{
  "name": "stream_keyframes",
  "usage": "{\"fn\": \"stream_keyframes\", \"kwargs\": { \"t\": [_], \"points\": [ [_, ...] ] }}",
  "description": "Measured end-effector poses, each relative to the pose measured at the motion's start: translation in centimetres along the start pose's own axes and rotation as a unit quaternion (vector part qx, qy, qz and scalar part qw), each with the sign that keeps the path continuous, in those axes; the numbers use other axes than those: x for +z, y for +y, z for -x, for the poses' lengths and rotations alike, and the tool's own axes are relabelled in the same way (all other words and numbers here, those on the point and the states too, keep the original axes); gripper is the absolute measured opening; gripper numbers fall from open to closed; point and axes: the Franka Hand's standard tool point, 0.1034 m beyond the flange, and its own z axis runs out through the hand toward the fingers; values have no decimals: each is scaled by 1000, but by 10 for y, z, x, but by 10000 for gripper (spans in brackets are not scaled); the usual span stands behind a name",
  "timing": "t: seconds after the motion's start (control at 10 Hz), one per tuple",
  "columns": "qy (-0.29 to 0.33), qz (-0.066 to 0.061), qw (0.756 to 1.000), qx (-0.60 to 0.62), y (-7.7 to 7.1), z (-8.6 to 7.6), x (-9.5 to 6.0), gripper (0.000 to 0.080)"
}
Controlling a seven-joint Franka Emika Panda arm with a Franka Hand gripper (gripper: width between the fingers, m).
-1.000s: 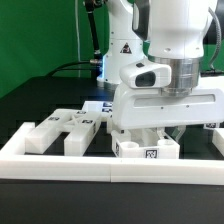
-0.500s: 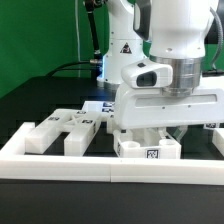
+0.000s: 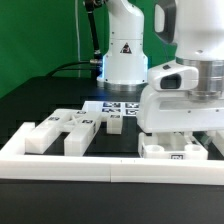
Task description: Assemble chair
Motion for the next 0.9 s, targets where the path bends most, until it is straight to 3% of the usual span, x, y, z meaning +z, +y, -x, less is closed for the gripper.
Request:
{"fn": "stream_keyframes", "kwargs": {
  "t": [0.3, 0.9],
  "points": [
    [4, -3, 1000, 1, -4, -18, -1, 32],
    [-28, -3, 999, 25, -20, -23, -1, 32]
  ]
}}
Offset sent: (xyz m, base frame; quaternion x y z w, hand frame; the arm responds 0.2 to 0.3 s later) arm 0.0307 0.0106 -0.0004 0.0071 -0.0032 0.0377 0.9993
